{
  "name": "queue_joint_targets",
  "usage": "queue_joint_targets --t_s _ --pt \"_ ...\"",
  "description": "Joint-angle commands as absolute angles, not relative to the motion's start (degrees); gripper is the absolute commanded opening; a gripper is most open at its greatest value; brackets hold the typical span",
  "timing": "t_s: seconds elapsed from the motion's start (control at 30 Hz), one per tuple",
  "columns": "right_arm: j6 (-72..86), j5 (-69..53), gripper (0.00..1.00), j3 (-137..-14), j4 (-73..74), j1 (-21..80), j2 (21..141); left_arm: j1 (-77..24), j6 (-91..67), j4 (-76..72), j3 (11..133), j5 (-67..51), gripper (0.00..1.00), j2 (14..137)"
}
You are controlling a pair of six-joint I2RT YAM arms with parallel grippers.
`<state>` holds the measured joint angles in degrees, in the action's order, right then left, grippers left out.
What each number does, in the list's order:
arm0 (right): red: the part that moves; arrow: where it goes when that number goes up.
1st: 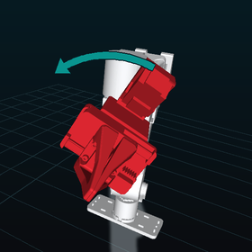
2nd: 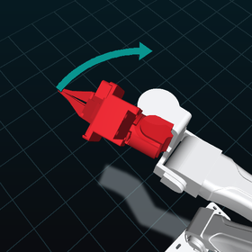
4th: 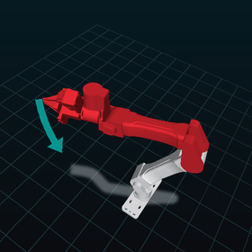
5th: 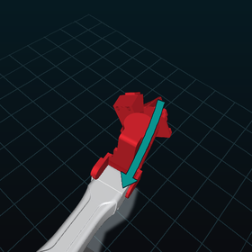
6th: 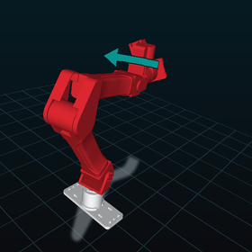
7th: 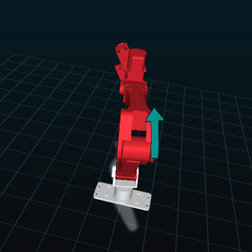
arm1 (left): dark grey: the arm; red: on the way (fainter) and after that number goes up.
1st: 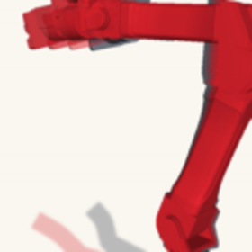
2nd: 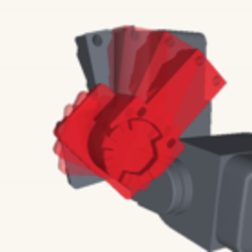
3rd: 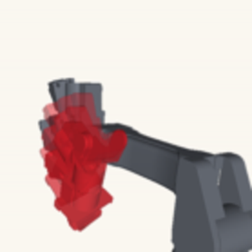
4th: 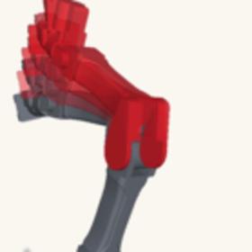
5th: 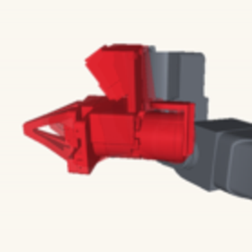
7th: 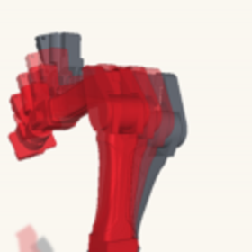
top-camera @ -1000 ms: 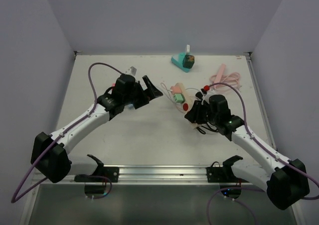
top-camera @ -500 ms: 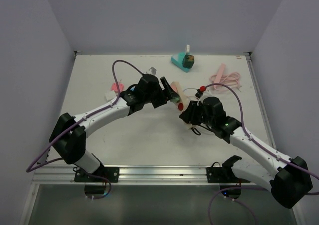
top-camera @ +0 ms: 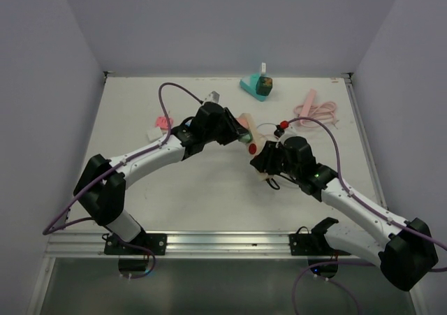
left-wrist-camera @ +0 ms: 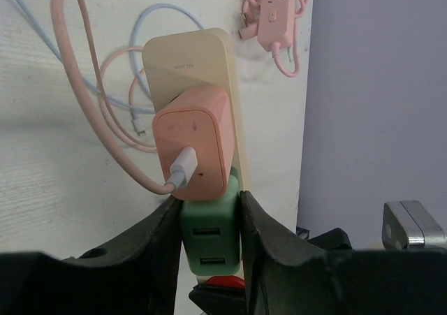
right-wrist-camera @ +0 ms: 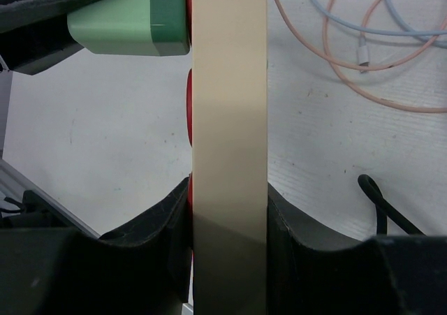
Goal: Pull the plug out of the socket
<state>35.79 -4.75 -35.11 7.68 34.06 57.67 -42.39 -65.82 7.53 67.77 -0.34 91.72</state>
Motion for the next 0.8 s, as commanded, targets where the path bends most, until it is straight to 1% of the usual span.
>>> queue_joint_targets --t_s 0.0,0.03,0.23,0.27,0.57,0.77 --pt "35.9 -4.1 0.0 -35.4 0.4 34.5 56.1 -42.6 -65.6 2.7 68.3 0.4 0.1 91.1" --pt "35.8 -3.5 0.0 -35.3 0.3 34.5 56.0 -42.6 -65.6 2.7 68.1 0.4 0.0 90.5" --pt "35.1 7.2 0.0 -33.0 5.2 34.1 55.2 -42.4 -63.5 6.9 68.3 1.3 0.0 87.5" --pt "34.9 7.5 0.0 -32.3 5.7 33.7 55.2 -42.0 -63.4 7.2 68.0 1.1 0.0 87.1" --pt "34.2 3.4 0.0 -29.5 5.9 28.4 55.7 -37.9 -60.3 7.7 67.4 -4.6 0.0 84.2" --pt "34.7 2.6 0.0 -29.6 6.5 25.7 56.1 -36.0 -58.7 9.0 66.5 -3.6 0.0 81.7"
